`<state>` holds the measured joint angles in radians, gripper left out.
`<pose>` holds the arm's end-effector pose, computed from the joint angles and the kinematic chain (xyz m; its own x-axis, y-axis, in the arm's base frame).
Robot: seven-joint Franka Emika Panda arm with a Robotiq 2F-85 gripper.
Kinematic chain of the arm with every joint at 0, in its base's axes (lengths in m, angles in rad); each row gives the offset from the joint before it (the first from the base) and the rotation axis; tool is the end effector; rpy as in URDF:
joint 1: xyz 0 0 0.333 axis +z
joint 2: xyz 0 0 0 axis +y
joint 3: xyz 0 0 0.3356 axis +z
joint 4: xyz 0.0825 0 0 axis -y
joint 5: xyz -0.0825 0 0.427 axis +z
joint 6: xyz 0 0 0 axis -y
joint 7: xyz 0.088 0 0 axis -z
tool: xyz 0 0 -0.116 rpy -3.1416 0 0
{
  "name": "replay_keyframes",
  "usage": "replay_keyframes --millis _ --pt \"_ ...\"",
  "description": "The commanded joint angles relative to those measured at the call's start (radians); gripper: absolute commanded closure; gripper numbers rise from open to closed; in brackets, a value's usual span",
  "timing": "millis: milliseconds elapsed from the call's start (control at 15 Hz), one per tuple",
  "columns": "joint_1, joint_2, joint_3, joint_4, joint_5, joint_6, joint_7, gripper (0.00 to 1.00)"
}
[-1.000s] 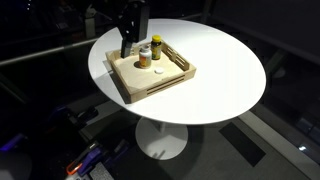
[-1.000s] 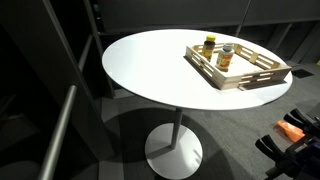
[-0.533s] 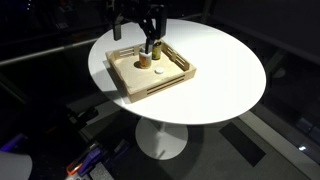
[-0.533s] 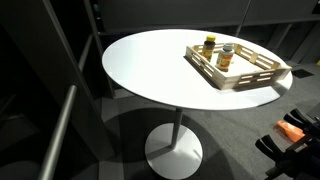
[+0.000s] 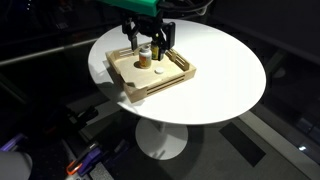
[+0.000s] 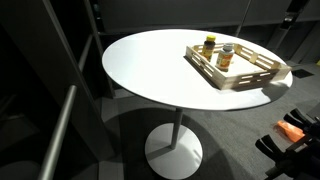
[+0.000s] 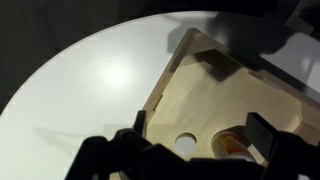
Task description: Put the lid on top of the white bottle
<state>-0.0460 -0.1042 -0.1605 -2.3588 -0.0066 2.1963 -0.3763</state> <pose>0.5005 -0.1049 0.3479 0.9833 0.1749 -0.0511 0.1734 -0.9843 -0.0326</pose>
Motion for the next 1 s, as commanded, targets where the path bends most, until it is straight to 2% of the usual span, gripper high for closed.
replay_keyframes --millis 0,533,933 --pt "-0.015 0.009 0.016 0.001 0.003 0.001 0.0 0.0" --pt "-0.017 0.045 0.017 0.011 0.006 0.039 -0.008 0.0" --pt "-0.023 0.146 0.021 0.043 0.028 0.111 -0.024 0.0"
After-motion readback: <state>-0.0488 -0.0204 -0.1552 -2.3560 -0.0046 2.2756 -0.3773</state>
